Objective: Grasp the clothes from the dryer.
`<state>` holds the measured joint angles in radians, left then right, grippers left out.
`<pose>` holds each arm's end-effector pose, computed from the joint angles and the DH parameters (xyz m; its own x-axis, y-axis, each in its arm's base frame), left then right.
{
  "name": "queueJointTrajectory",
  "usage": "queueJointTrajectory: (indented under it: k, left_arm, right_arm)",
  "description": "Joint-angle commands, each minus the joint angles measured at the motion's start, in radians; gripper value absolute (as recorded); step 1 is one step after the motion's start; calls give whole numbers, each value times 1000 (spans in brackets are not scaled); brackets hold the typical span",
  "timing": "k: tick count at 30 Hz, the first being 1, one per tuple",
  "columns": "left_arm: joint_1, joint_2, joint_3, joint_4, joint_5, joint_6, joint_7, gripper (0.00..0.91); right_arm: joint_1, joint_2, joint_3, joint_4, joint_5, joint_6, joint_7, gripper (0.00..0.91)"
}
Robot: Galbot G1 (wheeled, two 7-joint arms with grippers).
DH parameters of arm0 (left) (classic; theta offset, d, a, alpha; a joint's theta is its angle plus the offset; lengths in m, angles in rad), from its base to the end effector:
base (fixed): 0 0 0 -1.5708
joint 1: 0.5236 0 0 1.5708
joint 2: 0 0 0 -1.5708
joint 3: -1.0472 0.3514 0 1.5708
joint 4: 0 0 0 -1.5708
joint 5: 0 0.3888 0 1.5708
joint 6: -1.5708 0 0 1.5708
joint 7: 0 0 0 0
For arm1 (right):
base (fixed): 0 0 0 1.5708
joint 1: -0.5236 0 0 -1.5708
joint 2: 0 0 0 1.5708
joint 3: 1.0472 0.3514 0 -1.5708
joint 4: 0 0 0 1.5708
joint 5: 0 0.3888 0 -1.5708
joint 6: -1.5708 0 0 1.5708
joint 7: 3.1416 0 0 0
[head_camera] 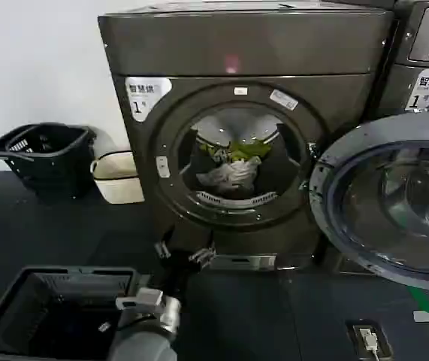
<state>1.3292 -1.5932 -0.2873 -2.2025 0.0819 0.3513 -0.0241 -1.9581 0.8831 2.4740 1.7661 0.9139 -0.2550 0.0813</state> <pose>0.2596 -0.0762 -0.2003 -0.9858 0.1675 -0.0090 0.1675 0.9858 -0.0098 -0.0774 -0.4489 0.1188 -0.3326 0.7690 -0.5459 0.9288 0.3673 -0.0484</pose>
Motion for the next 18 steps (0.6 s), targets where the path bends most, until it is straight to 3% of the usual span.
queueJointTrajectory:
  k: [1,18]
  left_arm:
    - [4,3,4,-2,11,-3,-1,907]
    - [10,14,-21,-8,-3,-3,1,907]
  right_arm:
    - [-1,0,-2,0,1,11,3,907]
    - [16,-3,8,-13,15,10,0,907]
